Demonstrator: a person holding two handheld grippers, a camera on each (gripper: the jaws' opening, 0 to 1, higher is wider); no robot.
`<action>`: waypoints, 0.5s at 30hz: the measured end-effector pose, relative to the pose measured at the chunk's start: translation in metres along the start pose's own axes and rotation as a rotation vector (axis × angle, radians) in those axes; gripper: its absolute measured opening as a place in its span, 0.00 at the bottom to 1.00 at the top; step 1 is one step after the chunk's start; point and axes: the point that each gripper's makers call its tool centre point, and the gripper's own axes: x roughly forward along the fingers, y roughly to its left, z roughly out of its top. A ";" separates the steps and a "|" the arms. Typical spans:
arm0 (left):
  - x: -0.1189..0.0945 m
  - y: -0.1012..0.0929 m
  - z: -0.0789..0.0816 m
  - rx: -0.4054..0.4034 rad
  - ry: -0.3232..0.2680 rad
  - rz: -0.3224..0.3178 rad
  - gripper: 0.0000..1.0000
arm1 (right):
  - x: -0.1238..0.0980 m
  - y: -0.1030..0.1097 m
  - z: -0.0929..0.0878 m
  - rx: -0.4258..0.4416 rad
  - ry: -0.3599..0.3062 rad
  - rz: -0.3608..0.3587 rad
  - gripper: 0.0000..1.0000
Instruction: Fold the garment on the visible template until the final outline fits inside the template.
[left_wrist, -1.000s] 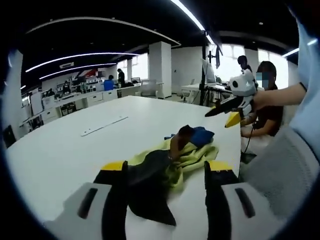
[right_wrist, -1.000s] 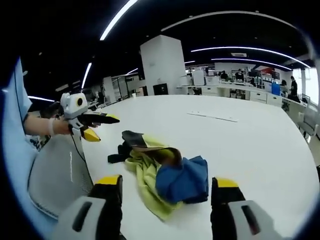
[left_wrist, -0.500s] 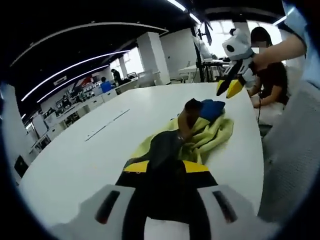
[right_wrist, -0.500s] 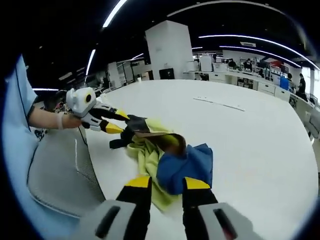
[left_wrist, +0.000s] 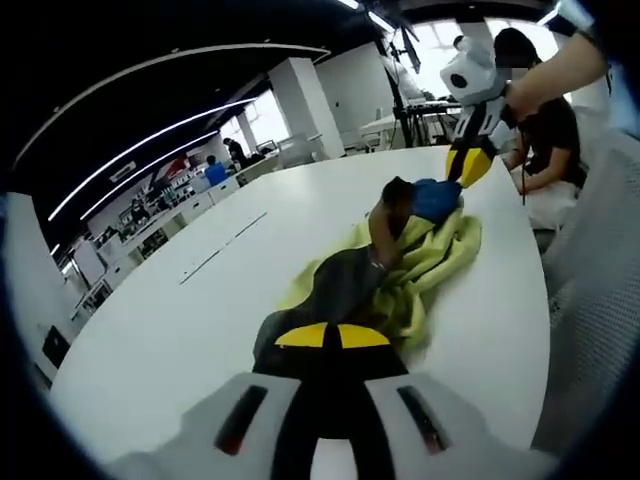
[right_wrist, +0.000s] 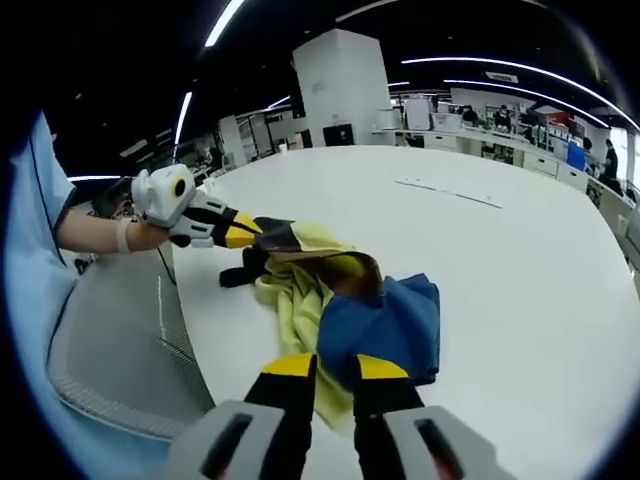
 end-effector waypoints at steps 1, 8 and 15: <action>0.000 0.000 -0.001 -0.004 0.005 0.000 0.00 | 0.001 -0.001 -0.002 0.007 0.003 0.000 0.09; -0.005 0.005 0.003 -0.103 0.019 -0.004 0.00 | 0.000 -0.004 0.000 0.013 -0.008 -0.019 0.00; -0.024 0.026 0.023 -0.202 0.011 0.000 0.00 | -0.025 -0.015 0.044 -0.070 -0.095 -0.086 0.00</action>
